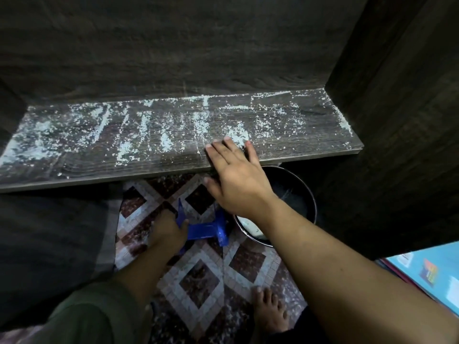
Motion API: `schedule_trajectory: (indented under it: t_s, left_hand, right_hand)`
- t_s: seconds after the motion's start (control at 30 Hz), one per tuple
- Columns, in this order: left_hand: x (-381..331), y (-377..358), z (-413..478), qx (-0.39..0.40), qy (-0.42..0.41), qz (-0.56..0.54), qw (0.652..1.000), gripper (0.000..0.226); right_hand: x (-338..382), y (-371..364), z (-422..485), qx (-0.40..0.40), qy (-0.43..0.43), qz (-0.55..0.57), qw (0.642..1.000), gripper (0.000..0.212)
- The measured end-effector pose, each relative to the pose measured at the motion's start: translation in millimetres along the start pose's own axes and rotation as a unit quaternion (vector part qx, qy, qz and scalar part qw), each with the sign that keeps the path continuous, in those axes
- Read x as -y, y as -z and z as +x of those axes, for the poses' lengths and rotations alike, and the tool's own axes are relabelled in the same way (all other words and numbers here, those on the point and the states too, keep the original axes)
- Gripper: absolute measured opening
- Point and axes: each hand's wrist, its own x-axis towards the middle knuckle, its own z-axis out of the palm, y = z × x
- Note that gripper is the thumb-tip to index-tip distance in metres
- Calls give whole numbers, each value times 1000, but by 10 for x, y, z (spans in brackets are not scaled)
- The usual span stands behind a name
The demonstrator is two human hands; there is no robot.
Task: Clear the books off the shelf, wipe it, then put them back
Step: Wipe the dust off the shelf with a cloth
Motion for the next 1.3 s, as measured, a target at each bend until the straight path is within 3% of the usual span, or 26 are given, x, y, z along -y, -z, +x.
schedule_trajectory:
  t_s: [0.1, 0.23, 0.43, 0.73, 0.8, 0.93, 1.03, 1.17, 1.3]
  left_hand:
    - [-258, 425, -199, -59, -105, 117, 986, 29]
    - [-755, 1071, -653, -146, -230, 225, 936, 31]
    - [-1503, 1966, -1226, -202, -339, 225, 891, 33]
    - [-2554, 3164, -1616, -450, -453, 195, 745, 49]
    - [-2724, 3345, -1563, -463, -433, 212, 744, 57]
    - [-2861, 3484, -1343, -436, -384, 218, 784, 71]
    - [-2835, 3423, -1247, -456, -388, 215, 772, 75]
    - [-2856, 3378, -1230, -461, -380, 201, 776, 77]
    - [-2841, 3408, -1224, -444, -384, 207, 783, 80]
  right_hand:
    - [25, 129, -15, -11, -9, -1, 1000, 59]
    - [-4, 443, -144, -49, -32, -12, 998, 44]
    - [-58, 1178, -347, -102, -45, -3, 994, 33]
    - [-203, 2869, -122, -370, 51, -79, 924, 25]
    - [-301, 3187, 34, -400, 38, -101, 910, 23]
    - [-450, 3648, 339, -398, -11, -156, 904, 30]
    - [-609, 3878, 555, -316, -94, -194, 924, 47]
    - [-827, 4018, 702, -152, -180, -55, 970, 57]
    - [-709, 3970, 599, -208, -169, -105, 958, 44]
